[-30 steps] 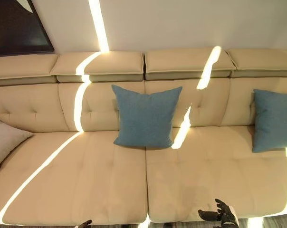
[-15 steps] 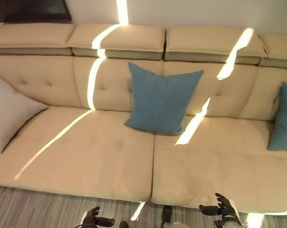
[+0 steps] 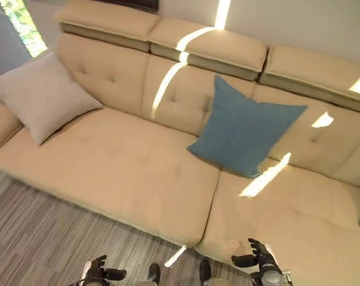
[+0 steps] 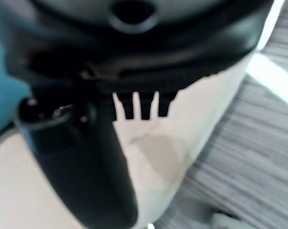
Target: Pick up all the scattered cushions and arrange them neatly on the sofa.
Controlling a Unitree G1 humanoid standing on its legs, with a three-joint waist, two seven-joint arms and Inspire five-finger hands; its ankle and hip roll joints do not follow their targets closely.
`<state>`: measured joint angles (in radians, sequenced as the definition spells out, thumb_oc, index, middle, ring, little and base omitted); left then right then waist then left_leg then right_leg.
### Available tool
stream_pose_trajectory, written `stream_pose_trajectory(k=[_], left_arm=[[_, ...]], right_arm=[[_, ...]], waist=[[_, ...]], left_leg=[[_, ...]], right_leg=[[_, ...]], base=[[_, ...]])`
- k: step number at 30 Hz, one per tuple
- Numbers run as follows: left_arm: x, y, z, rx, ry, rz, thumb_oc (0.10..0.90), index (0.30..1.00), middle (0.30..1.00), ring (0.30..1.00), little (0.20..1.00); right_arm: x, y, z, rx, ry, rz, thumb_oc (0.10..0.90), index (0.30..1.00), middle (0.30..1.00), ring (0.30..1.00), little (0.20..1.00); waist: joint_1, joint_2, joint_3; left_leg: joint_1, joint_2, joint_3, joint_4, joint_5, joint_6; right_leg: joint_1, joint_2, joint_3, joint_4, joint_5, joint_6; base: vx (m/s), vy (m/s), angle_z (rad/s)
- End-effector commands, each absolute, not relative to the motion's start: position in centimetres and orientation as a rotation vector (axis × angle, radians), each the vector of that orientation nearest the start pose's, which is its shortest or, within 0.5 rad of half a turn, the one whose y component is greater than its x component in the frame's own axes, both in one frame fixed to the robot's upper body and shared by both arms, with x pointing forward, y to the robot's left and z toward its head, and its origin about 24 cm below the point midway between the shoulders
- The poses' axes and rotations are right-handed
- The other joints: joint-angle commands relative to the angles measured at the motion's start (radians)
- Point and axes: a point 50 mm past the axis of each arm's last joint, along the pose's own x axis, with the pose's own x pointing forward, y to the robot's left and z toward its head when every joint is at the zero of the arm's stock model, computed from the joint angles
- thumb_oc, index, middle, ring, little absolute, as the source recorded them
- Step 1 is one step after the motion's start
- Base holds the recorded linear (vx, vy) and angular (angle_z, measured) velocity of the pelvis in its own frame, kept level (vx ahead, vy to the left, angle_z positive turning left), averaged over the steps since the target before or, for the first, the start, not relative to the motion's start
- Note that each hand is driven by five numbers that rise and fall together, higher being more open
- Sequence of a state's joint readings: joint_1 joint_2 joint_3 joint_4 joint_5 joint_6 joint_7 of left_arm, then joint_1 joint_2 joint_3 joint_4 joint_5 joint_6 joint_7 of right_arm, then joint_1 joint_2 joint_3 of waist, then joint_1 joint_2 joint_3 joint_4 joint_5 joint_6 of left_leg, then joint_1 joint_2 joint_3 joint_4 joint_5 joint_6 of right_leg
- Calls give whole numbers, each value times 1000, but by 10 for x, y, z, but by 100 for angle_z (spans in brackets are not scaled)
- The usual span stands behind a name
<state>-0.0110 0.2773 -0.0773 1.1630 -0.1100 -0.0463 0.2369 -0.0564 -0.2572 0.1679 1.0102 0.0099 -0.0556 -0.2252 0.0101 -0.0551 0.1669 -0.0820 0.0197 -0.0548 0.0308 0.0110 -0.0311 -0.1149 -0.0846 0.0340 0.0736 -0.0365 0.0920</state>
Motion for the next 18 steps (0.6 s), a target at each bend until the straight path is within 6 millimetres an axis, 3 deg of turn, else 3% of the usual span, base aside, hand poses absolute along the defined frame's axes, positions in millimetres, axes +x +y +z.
stream_pose_trajectory(k=[1,3,6,7,12,14,16,18], left_arm=[[122,267,-139,335,1003,396,800,900,900,900,900],[129,264,-137,336,981,381,800,900,900,900,900],[133,261,-137,335,972,368,800,900,900,900,900],[127,260,-139,342,994,359,800,900,900,900,900],[112,262,-144,349,1050,361,800,900,900,900,900],[112,262,-144,359,1051,354,800,900,900,900,900],[114,262,-144,363,1051,341,800,900,900,900,900],[114,260,-144,375,1052,324,800,900,900,900,900]], right_arm=[[184,-248,-110,-480,756,-206,800,900,900,900,900],[186,-252,-107,-483,740,-223,800,900,900,900,900],[184,-257,-106,-493,747,-237,800,900,900,900,900],[172,-262,-112,-499,793,-253,800,900,900,900,900],[157,-263,-118,-464,837,-275,800,900,900,900,900],[155,-264,-119,-447,839,-286,800,900,900,900,900],[154,-263,-119,-434,838,-292,800,900,900,900,900],[154,-260,-120,-427,835,-286,800,900,900,900,900]], waist=[[7,-30,-38],[3,-27,-28],[-8,-22,-10],[-33,-23,-6],[-55,-27,-11],[-73,-32,-10],[-87,-27,-17],[-95,-21,-21]], left_leg=[[-85,-11,-70,6,-15,-23],[-125,1,-62,4,18,-47],[-163,13,-15,28,33,-45],[-149,47,136,75,5,-32],[-97,47,194,131,-65,-23],[-85,53,256,163,-94,-13],[-56,60,319,146,-107,-14],[-35,53,330,107,-107,-15]], right_leg=[[29,40,-10,-19,-56,15],[37,45,-42,-57,-53,11],[34,39,-87,-65,-48,8],[31,19,-160,-80,-31,0],[51,-1,-225,-96,-18,-8],[49,-12,-260,-101,-12,-8],[49,-15,-298,-114,-9,-6],[56,-14,-327,-122,-4,-1]], base=[[-112,-244,34],[-148,-196,53],[-178,-97,89],[-152,-65,76],[-74,-27,77],[-66,-3,82],[-34,26,99],[36,61,68]])
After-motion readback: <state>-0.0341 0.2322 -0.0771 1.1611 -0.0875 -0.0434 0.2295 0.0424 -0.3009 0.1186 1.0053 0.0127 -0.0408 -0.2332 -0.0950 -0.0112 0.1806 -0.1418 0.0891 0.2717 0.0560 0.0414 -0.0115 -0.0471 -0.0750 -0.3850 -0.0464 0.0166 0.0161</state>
